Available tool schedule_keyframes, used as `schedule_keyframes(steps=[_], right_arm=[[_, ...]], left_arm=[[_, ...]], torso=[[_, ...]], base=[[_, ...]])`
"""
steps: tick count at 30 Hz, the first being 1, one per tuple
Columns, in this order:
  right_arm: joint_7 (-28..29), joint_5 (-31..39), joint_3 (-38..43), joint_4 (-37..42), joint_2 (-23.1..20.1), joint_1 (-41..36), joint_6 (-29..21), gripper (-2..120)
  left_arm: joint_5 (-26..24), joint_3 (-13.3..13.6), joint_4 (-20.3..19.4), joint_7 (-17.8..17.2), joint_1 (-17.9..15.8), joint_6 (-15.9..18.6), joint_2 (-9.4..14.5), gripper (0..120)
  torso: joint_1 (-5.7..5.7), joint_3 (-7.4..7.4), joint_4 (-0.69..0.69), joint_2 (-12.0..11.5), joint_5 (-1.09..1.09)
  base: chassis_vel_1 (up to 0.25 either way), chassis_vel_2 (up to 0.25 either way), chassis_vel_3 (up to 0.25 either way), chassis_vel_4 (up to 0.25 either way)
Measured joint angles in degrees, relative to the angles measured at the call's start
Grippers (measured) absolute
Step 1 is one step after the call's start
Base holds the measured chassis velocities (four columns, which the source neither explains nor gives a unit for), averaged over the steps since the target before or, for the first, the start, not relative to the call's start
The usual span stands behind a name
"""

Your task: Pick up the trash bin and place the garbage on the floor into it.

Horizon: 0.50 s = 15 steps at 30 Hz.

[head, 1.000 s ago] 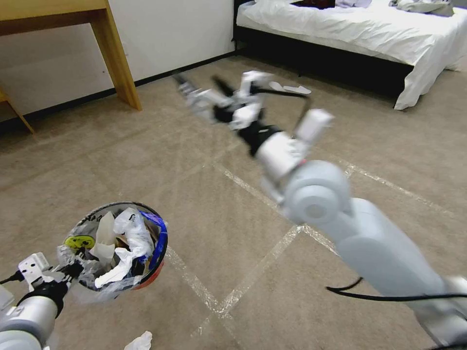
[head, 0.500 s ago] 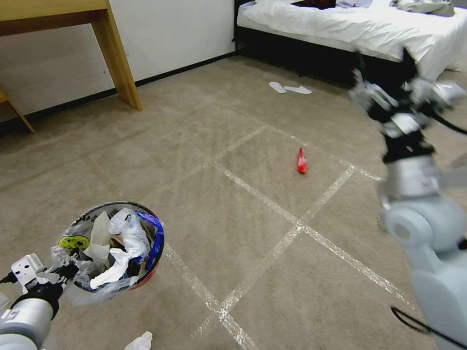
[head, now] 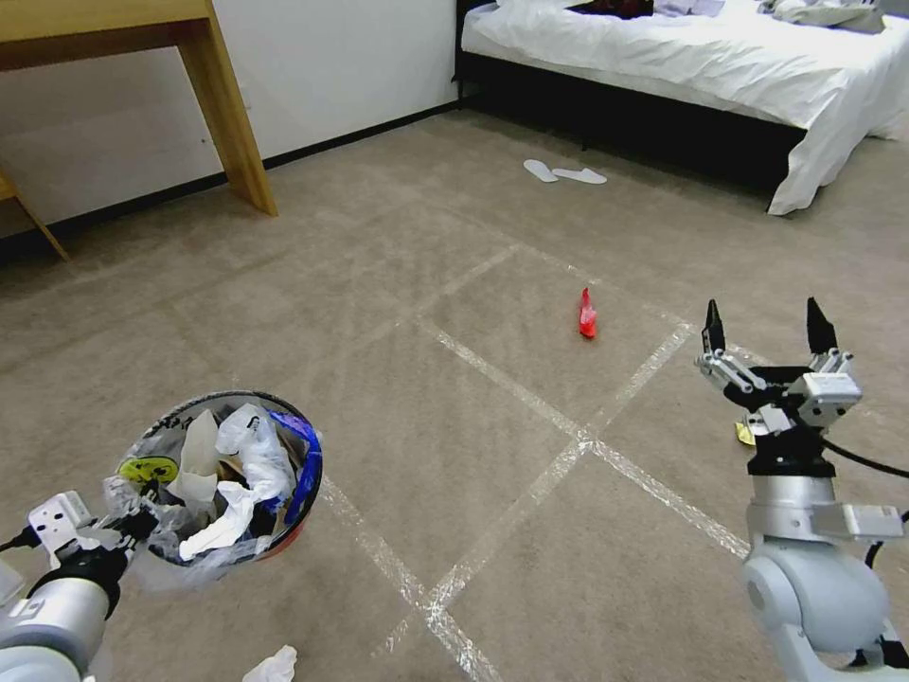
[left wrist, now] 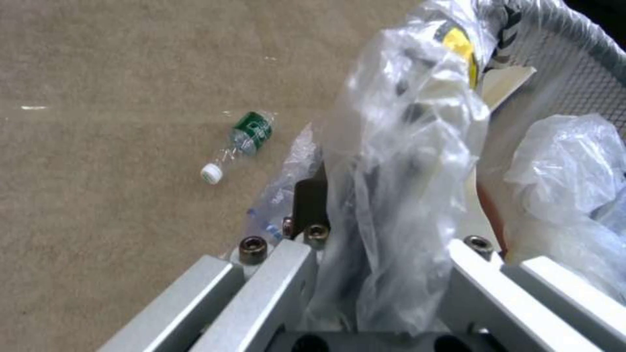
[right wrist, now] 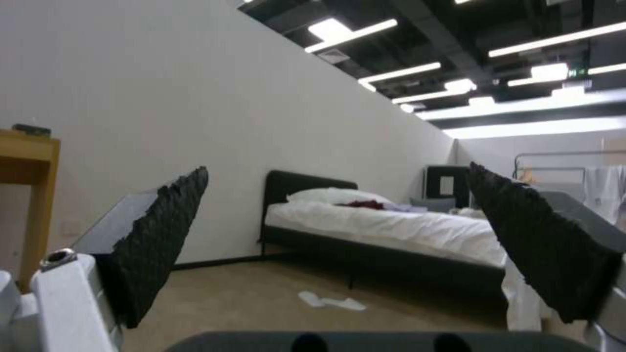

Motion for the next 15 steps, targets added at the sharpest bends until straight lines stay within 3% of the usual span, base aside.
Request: schedule_keyframes(steps=[15], right_arm=[[1.2,0.7,-0.2,-0.1,-0.9,1.4,-3.3,100]], left_arm=[[0.4,-0.1,-0.2,0.4,-0.2,-0.2,0.1,1]], torso=[[0.0,0.0,0.0,0.0,0.02]], base=[[-0.015,0.017,0.018,-0.018]])
